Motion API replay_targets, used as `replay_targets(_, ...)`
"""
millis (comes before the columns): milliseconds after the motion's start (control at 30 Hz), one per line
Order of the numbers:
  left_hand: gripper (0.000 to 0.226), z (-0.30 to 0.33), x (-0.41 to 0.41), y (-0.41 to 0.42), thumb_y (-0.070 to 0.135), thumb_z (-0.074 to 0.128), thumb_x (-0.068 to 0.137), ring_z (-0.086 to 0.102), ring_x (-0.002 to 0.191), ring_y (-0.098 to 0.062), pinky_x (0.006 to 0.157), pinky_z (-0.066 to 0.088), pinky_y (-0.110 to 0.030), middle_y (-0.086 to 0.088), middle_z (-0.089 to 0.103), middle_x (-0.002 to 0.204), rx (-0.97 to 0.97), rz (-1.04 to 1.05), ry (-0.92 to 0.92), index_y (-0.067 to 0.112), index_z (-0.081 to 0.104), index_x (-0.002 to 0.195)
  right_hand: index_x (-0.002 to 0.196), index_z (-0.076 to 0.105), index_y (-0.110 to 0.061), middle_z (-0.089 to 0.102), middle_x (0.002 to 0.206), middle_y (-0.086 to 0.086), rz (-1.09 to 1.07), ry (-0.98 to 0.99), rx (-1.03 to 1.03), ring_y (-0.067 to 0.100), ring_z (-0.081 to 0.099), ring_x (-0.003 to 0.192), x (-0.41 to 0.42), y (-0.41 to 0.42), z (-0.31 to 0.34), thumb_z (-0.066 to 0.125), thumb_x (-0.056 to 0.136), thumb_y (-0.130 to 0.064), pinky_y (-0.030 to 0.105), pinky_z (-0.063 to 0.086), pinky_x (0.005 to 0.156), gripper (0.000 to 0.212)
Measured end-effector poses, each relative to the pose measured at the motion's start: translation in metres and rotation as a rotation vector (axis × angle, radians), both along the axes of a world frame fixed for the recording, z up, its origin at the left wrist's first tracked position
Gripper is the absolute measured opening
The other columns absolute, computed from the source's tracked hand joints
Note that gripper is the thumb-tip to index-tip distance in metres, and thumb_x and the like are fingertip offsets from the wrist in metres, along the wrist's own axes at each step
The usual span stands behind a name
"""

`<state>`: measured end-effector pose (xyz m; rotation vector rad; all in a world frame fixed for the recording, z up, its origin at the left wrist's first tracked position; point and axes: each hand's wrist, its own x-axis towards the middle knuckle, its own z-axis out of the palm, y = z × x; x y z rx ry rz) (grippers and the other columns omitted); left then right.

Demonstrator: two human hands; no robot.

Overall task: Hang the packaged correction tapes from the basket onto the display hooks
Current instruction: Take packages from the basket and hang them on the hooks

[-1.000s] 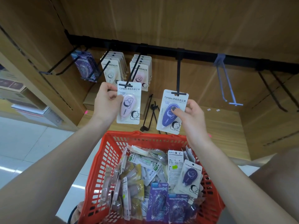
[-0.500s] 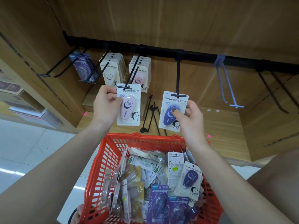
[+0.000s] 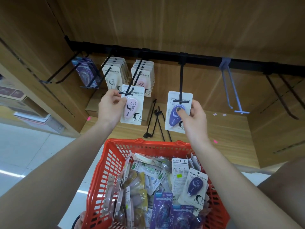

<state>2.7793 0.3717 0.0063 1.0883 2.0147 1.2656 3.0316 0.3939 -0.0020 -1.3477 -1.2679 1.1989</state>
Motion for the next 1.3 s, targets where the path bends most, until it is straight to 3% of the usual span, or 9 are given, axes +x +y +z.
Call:
replay_targets(133, 0.018, -0.005, 0.002, 0.025, 0.012, 0.065, 0.099, 0.071, 0.101, -0.033, 0.079, 0.057, -0.042, -0.007, 0.075, 0.103, 0.001, 0.011, -0.056, 0.027, 0.058, 0.096, 0.106, 0.062, -0.035, 0.077, 0.107, -0.007, 0.027, 0.015, -0.057, 0.009, 0.075, 0.094, -0.003, 0.034, 0.0, 0.061, 0.1, -0.006, 0.031, 0.059, 0.076, 0.029)
replay_targets(200, 0.02, -0.01, 0.0, 0.038, 0.011, 0.067, 0.098, 0.069, 0.097, -0.027, 0.081, 0.057, -0.038, -0.004, 0.073, 0.1, 0.004, 0.014, -0.001, 0.027, 0.057, 0.091, 0.11, 0.061, -0.032, 0.077, 0.109, -0.004, 0.031, 0.008, -0.075, 0.014, 0.076, 0.095, -0.006, 0.052, -0.001, 0.06, 0.101, -0.007, 0.037, 0.061, 0.081, 0.026)
replay_targets(400, 0.027, -0.018, -0.003, 0.084, 0.007, 0.058, 0.1, 0.052, 0.074, -0.011, 0.058, 0.041, -0.009, 0.004, 0.058, 0.08, 0.02, 0.022, 0.01, 0.026, 0.05, 0.082, 0.101, 0.059, -0.042, 0.075, 0.115, -0.002, 0.007, -0.06, -0.089, 0.023, 0.073, 0.107, -0.015, 0.099, -0.004, 0.059, 0.103, -0.018, 0.052, 0.057, 0.1, 0.024)
replay_targets(633, 0.004, -0.024, -0.002, 0.108, 0.015, 0.061, 0.101, 0.053, 0.08, -0.014, 0.057, 0.039, -0.002, 0.001, 0.06, 0.086, 0.063, 0.048, 0.074, 0.014, 0.057, 0.101, 0.112, 0.055, -0.033, 0.071, 0.106, -0.008, -0.034, -0.128, -0.048, 0.019, 0.071, 0.101, -0.025, 0.136, -0.009, 0.056, 0.105, -0.021, 0.049, 0.057, 0.1, 0.014)
replay_targets(767, 0.014, -0.021, -0.002, 0.107, 0.024, 0.062, 0.101, 0.057, 0.085, -0.015, 0.054, 0.035, -0.003, -0.002, 0.063, 0.097, 0.034, 0.065, 0.104, 0.013, 0.06, 0.109, 0.118, 0.052, -0.03, 0.07, 0.119, -0.001, -0.018, -0.16, -0.062, 0.025, 0.069, 0.112, -0.026, 0.148, -0.009, 0.054, 0.107, -0.023, 0.051, 0.056, 0.102, 0.013)
replay_targets(933, 0.009, -0.014, 0.008, 0.077, 0.024, 0.055, 0.106, 0.045, 0.068, -0.003, 0.043, 0.037, -0.004, 0.009, 0.05, 0.081, -0.02, 0.115, 0.07, 0.017, 0.05, 0.107, 0.16, 0.028, -0.012, 0.052, 0.15, 0.013, -0.044, -0.34, -0.197, 0.034, 0.053, 0.138, -0.021, 0.146, -0.01, 0.061, 0.104, -0.039, 0.041, 0.044, 0.108, 0.07)
replay_targets(1033, 0.012, -0.023, 0.015, 0.037, 0.021, 0.054, 0.107, 0.054, 0.072, -0.008, 0.056, 0.039, -0.006, 0.008, 0.059, 0.089, -0.067, 0.104, 0.092, 0.017, 0.052, 0.118, 0.161, 0.027, -0.012, 0.047, 0.154, 0.015, -0.097, -0.344, -0.208, 0.035, 0.05, 0.14, -0.017, 0.113, -0.018, 0.061, 0.104, -0.035, 0.042, 0.044, 0.11, 0.07)
replay_targets(1133, 0.026, -0.047, 0.027, -0.01, 0.023, 0.054, 0.108, 0.06, 0.099, -0.014, 0.086, 0.047, -0.027, 0.006, 0.061, 0.11, -0.179, 0.009, 0.158, 0.011, 0.055, 0.131, 0.144, 0.046, -0.013, 0.063, 0.122, 0.008, -0.171, -0.292, -0.163, 0.032, 0.062, 0.118, -0.014, 0.062, -0.033, 0.06, 0.101, -0.019, 0.035, 0.048, 0.094, 0.046)
replay_targets(1300, 0.025, -0.097, 0.061, -0.092, 0.015, 0.064, 0.1, 0.066, 0.105, -0.017, 0.091, 0.055, -0.031, 0.001, 0.066, 0.115, -0.392, -0.258, 0.266, 0.018, 0.055, 0.124, 0.117, 0.057, -0.011, 0.058, 0.087, -0.01, -0.217, -0.313, -0.132, 0.014, 0.059, 0.083, 0.004, -0.023, -0.076, 0.06, 0.097, -0.004, 0.04, 0.052, 0.088, 0.021)
